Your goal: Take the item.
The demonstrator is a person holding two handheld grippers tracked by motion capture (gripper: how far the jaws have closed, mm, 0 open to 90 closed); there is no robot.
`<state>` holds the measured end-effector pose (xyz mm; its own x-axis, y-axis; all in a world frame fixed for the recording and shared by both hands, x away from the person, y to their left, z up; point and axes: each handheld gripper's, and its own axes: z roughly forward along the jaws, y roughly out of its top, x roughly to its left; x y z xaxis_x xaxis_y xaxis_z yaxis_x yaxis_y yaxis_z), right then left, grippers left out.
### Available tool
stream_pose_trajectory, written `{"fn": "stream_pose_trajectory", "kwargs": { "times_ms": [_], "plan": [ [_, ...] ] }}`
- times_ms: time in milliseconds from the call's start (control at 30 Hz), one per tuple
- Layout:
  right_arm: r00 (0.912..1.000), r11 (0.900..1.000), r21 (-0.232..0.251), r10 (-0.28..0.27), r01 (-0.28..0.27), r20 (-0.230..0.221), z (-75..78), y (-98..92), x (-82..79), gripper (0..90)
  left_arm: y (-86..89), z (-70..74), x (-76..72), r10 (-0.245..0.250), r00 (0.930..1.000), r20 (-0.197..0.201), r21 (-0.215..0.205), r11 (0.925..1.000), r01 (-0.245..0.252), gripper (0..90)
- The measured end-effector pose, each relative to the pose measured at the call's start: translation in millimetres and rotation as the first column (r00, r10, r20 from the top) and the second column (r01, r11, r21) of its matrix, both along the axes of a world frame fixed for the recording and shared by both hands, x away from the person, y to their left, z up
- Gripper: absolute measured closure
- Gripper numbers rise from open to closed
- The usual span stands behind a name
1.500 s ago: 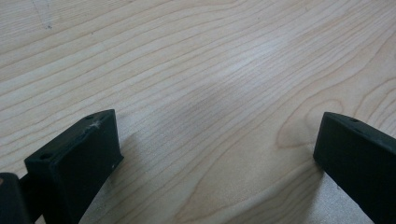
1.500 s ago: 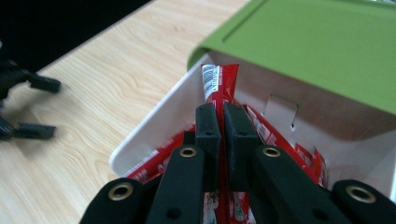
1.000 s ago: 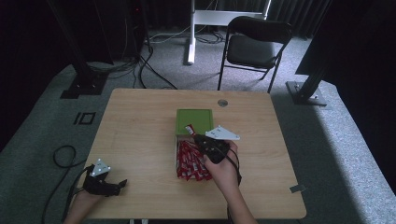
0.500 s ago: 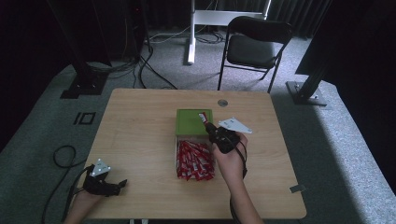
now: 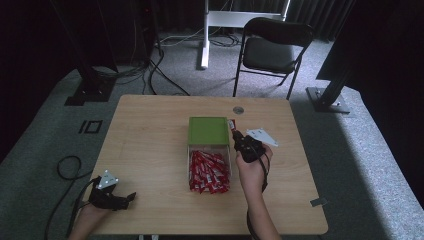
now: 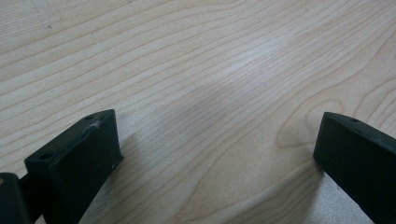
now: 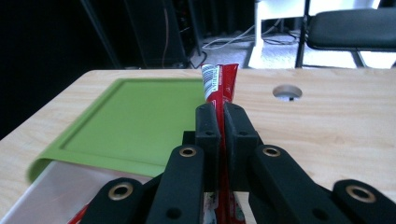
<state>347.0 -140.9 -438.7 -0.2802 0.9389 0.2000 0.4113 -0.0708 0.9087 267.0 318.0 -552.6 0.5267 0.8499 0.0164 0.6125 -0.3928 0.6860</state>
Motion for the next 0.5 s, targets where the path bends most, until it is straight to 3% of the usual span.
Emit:
{"fn": "stream_pose_trajectory", "kwargs": {
  "times_ms": [200, 267, 333, 433, 500],
  "plan": [
    [0.9972, 0.997, 0.038, -0.061, 0.063, -0.044, -24.0, -6.9, 5.2, 85.6, 0.0, 0.0, 0.0, 0.000, 1.0000, 0.000, 0.000, 1.0000, 0.000, 1.4],
    [0.9968, 0.998, 0.031, -0.058, 0.060, -0.054, -27.2, -6.7, 6.0, 85.6, 0.0, 0.0, -0.1, 0.000, 1.0000, -0.001, -0.001, 1.0000, 0.000, 1.4],
    [0.9935, 0.997, 0.039, -0.065, 0.069, -0.093, -46.0, -4.5, 9.2, 85.6, 0.0, -0.1, 0.0, 0.000, 1.0000, 0.000, -0.001, 1.0000, 0.000, 1.4],
    [0.9909, 0.997, 0.030, -0.074, 0.078, -0.113, -55.4, -4.2, 11.0, 85.5, -0.1, -0.1, -0.1, 0.000, 1.0000, 0.000, -0.002, 1.0000, 0.000, 1.4],
    [0.9859, 0.996, 0.028, -0.082, 0.087, -0.146, -69.8, -3.9, 13.0, 85.5, 0.0, -0.1, 0.0, 0.000, 1.0000, 0.001, -0.001, 1.0000, 0.000, 1.4]
  ]
}}
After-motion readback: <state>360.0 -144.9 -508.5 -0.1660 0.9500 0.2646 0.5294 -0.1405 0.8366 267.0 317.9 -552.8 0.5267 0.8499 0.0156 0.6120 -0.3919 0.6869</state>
